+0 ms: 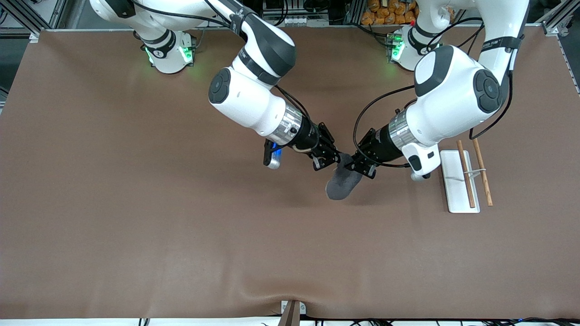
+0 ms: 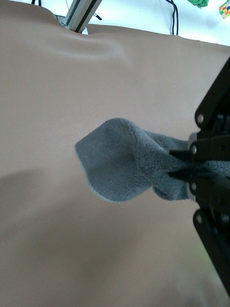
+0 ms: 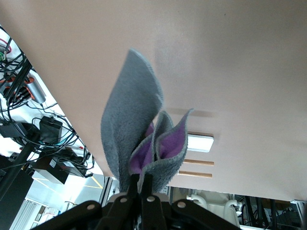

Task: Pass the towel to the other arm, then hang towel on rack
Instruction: 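Grasp the towel with the left gripper, then open the right gripper, then drape the towel over the wooden rods with the left gripper while the right gripper retracts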

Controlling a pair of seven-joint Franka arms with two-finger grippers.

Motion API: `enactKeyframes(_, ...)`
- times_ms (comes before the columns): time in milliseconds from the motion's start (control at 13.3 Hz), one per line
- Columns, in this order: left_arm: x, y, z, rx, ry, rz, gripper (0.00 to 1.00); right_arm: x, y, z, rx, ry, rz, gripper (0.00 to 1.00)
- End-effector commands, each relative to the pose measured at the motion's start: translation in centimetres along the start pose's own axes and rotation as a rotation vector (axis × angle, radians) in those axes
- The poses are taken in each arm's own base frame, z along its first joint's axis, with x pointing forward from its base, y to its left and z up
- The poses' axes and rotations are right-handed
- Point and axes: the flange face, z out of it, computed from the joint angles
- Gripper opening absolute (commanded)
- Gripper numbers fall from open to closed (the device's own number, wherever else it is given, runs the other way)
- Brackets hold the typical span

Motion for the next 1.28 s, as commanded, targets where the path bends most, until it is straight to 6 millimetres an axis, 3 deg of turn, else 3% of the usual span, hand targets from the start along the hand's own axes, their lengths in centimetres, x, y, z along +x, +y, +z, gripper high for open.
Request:
enactKeyframes(0, -0.1, 0.3, -0.7, -0.010, 0.033, 0.027, 0.00, -0.1, -0.5, -0.5, -0.003, -0.017, 0.024, 0.00)
enactKeyframes(151, 1.1, 0.4, -1.8, -0.019, 0.060, 0.090, 0.00, -0.1, -0.6, -0.6, -0.002, -0.017, 0.025, 0.00)
enactKeyframes(226, 2.1, 0.3, -2.1, 0.006, 0.063, 0.133, 0.00, 0.1, -0.6, -0.6, -0.012, -0.012, 0.027, 0.13)
enactKeyframes(301, 3.7, 0.1, -2.7, 0.040, 0.065, 0.189, 0.00, 0.2, -0.5, -0.6, -0.033, 0.003, 0.020, 0.96)
enactKeyframes(376, 5.5, -0.2, -3.1, 0.076, 0.061, 0.238, 0.00, 0.5, -0.4, -0.6, -0.062, 0.022, 0.018, 1.00)
enactKeyframes(753, 17.5, -3.0, -5.5, 0.276, 0.031, 0.388, 0.00, 4.6, -2.7, -2.5, -0.167, 0.076, -0.040, 1.00)
enactKeyframes(978, 25.6, -5.0, -6.7, 0.306, -0.037, 0.468, 0.00, 6.1, -3.2, -5.2, -0.268, 0.087, -0.256, 1.00)
enactKeyframes(1204, 32.8, -7.5, -8.2, 0.305, -0.086, 0.526, 0.00, 8.6, -4.1, -9.4, -0.355, 0.288, -0.393, 1.00)
